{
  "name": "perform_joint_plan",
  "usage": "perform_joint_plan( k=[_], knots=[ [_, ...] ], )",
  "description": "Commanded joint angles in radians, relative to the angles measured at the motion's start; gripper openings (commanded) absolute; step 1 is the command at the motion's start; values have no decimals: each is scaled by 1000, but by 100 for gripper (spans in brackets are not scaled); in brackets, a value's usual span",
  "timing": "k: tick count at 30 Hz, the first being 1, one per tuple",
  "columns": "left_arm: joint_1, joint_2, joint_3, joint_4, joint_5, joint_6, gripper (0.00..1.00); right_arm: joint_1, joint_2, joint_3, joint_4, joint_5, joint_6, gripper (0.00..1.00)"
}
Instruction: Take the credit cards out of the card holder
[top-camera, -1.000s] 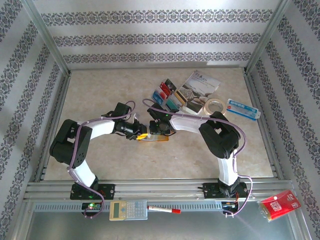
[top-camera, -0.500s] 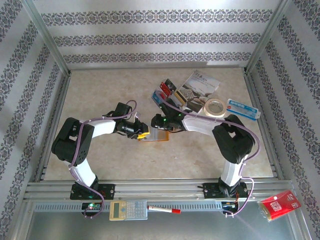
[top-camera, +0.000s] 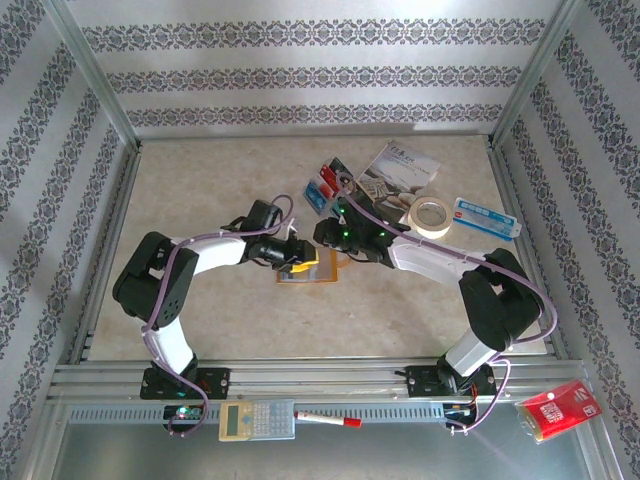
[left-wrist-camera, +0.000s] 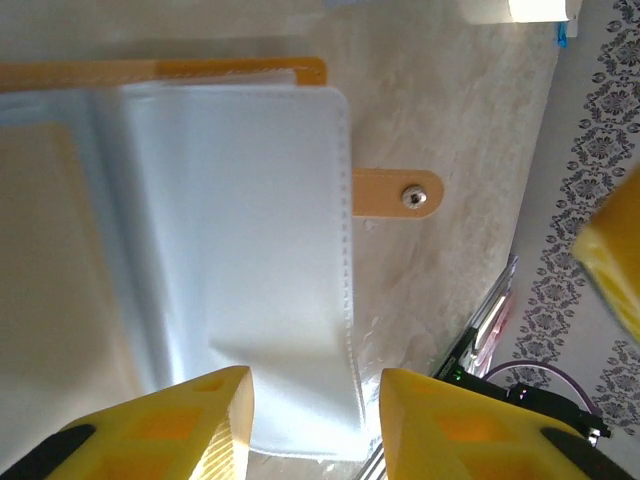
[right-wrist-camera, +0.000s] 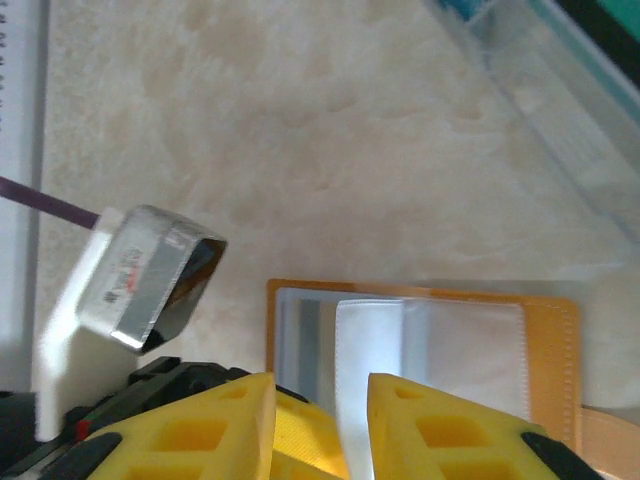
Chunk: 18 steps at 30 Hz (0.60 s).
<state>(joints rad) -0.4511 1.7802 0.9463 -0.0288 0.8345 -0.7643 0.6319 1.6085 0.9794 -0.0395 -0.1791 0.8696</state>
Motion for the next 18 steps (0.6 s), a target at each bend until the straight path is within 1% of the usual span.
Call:
perform_joint_plan(
  k=[1,3,6,10,13,16,18],
  knots=[
    [-20,31,58,3,-15,14,42,-11,-48,-25,22,48,17,32],
    [-26,55,78,-9,-13,19,45,-16,-60,-32,22,60,20,32],
    [-25,73,98,-41,-16,32,48,-22,-71,-43,22,72,19,33],
    [-12,17,106,-94,-65,62,50,-21,-59,-36,13,57,3,33],
    [40,-56,70,-105,-118,58,50,-7,-20,-2,-19,49,-22,33],
    [126,-127,16,-108,-162,44,51,30,53,78,-112,61,-72,34],
    [186,-166,-9,-140,-190,50,54,68,114,151,-188,87,-114,35]
  ],
)
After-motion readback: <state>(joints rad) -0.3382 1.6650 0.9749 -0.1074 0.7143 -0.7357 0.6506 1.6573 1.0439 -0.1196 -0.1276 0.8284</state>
